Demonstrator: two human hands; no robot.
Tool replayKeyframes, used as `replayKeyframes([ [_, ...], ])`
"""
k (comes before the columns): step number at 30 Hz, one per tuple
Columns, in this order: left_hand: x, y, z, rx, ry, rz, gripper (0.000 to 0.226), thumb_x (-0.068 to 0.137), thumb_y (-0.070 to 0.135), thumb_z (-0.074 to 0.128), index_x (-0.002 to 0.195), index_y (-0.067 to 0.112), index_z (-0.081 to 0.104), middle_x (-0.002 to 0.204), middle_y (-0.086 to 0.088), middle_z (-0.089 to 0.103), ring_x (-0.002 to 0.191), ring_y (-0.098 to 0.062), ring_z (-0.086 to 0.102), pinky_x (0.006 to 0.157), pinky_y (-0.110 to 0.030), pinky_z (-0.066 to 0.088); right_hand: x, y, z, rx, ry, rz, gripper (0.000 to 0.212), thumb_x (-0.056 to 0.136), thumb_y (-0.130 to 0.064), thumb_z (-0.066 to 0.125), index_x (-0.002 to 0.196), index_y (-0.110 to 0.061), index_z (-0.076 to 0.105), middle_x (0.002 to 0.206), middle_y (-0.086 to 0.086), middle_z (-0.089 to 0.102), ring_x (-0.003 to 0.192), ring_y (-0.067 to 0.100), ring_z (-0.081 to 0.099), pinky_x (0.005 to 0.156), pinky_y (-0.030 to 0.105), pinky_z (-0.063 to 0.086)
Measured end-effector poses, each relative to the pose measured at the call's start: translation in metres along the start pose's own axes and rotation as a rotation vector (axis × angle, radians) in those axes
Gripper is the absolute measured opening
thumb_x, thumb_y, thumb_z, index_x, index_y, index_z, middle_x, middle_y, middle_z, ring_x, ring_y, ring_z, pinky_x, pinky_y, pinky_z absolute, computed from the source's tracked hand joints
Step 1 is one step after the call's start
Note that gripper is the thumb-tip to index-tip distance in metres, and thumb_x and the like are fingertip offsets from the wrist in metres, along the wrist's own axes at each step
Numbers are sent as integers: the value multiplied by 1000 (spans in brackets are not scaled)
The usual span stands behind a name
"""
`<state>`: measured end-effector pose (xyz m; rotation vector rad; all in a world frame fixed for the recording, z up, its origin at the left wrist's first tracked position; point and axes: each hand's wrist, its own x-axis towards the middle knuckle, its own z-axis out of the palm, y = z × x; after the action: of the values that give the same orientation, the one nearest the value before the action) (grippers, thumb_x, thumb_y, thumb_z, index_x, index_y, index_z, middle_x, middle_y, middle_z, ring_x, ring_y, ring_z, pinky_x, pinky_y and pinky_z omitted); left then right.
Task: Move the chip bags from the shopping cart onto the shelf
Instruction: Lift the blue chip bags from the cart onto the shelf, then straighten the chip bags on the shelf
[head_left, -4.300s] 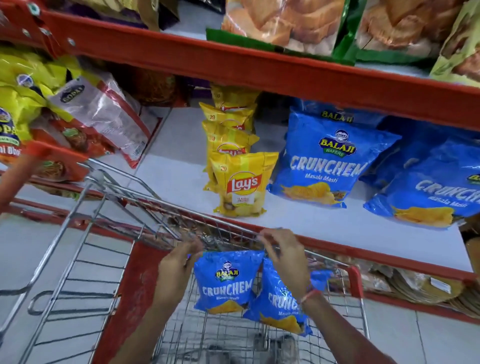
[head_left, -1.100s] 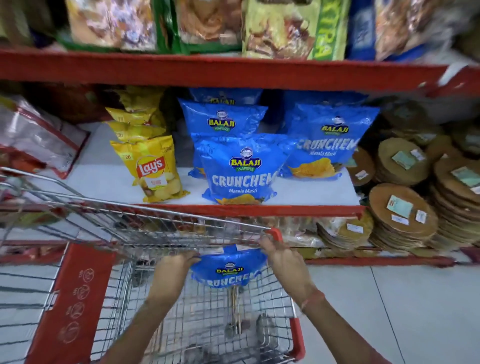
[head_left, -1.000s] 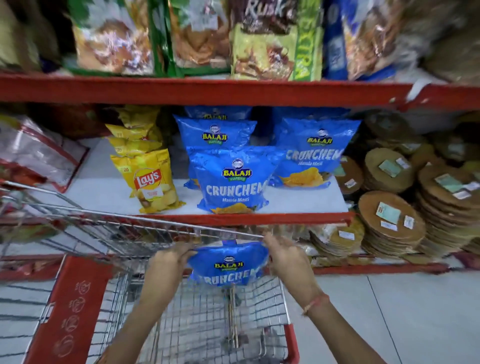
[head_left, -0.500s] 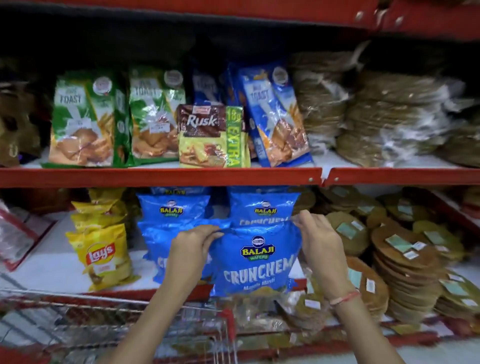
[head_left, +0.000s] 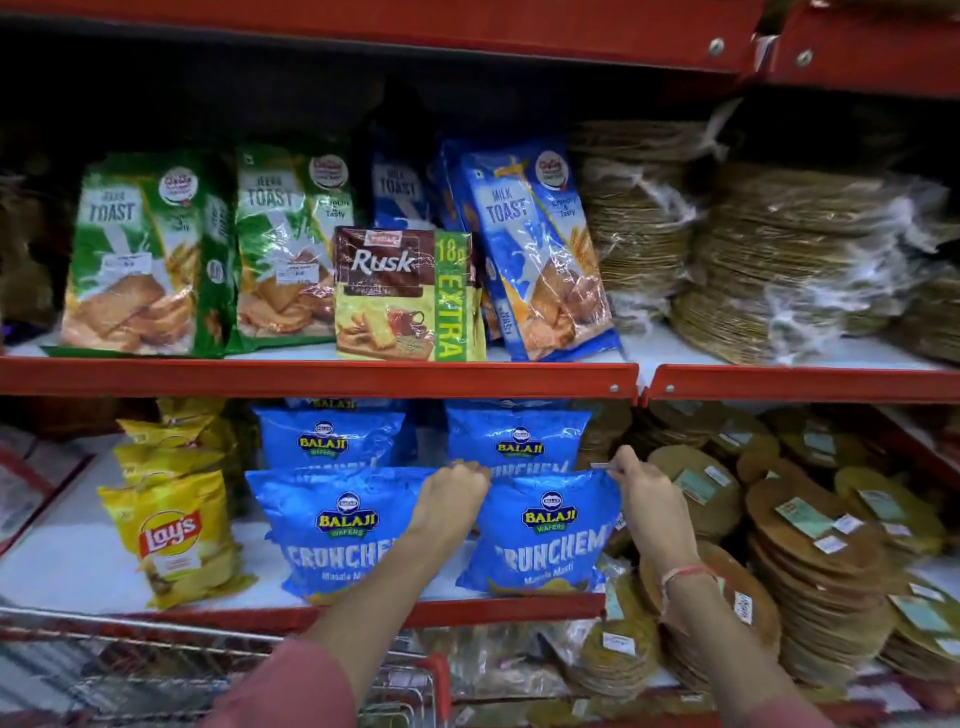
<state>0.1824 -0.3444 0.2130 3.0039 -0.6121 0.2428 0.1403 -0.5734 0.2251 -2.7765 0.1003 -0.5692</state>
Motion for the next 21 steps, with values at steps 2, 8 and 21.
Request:
replayKeyframes([
  [2,-1,-7,1,-37,101,87,18,80,1,60,97,8,62,94,-10,68,92,-29,65,67,-36,57,3,-8,2,-20,51,-52,13,86,-5,62,89,-11,50,75,12,64,75,34,65,75,43,52],
  [8,-52,-71,-26,-62,482,205,33,91,25,42,108,7,64,110,-5,71,107,-19,64,95,-37,49,-4,-103,27,107,175,-284,26,91,-20,54,115,-8,58,117,17,64,117,26,50,108,36,26],
  [21,-149,-331,-28,175,187,-348,43,70,6,29,100,-4,59,89,-23,68,80,-39,66,74,-53,53,5,-391,132,-202,-203,-666,55,76,-15,20,105,-14,66,97,2,74,106,18,62,103,33,40],
])
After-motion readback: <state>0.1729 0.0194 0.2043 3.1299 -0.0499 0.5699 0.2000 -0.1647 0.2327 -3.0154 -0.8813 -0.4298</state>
